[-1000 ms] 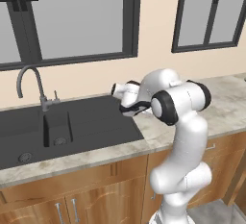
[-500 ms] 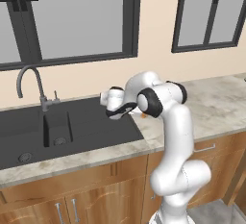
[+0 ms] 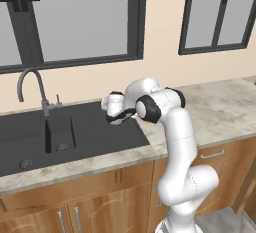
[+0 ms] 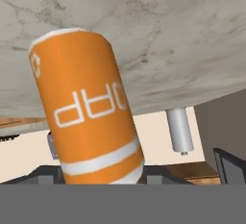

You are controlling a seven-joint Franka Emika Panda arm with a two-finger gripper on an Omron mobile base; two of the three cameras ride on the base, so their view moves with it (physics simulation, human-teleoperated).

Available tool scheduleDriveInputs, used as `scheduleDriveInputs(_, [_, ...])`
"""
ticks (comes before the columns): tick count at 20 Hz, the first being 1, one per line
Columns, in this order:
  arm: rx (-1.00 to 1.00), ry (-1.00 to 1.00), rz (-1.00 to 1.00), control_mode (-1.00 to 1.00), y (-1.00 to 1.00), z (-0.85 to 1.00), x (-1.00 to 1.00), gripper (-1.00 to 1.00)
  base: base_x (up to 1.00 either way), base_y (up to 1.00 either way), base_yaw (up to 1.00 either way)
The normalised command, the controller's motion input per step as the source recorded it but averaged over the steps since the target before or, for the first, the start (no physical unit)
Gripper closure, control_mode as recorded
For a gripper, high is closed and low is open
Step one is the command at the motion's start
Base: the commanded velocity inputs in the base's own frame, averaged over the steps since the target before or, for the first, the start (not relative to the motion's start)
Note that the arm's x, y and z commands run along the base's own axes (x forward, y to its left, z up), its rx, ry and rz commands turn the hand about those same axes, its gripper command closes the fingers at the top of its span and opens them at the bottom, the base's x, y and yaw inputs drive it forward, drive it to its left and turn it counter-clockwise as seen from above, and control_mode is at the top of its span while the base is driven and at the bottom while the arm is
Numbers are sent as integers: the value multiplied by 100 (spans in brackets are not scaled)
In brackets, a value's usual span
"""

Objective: Restock the sink supplies by placing the sponge and soap dispenser on the counter and next to the sink. Make sure the soap dispenser is upright.

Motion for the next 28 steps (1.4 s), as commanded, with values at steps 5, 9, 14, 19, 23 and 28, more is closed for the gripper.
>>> scheduleDriveInputs(5, [0, -2, 0, -100, 14, -32, -8, 100, 0, 0, 0])
scheduleDriveInputs(9, [0, -6, 0, -100, 24, -22, -23, 100, 0, 0, 0])
scheduleDriveInputs(14, [0, -14, 0, -100, 28, -16, -45, 100, 0, 0, 0])
scheduleDriveInputs(19, [0, -9, 0, -100, 29, -14, -25, -100, 0, 0, 0])
scheduleDriveInputs(23, [0, -1, 0, -100, 15, -11, 3, -100, 0, 0, 0])
scheduleDriveInputs(28, [0, 0, 0, -100, 15, -1, 0, -100, 0, 0, 0])
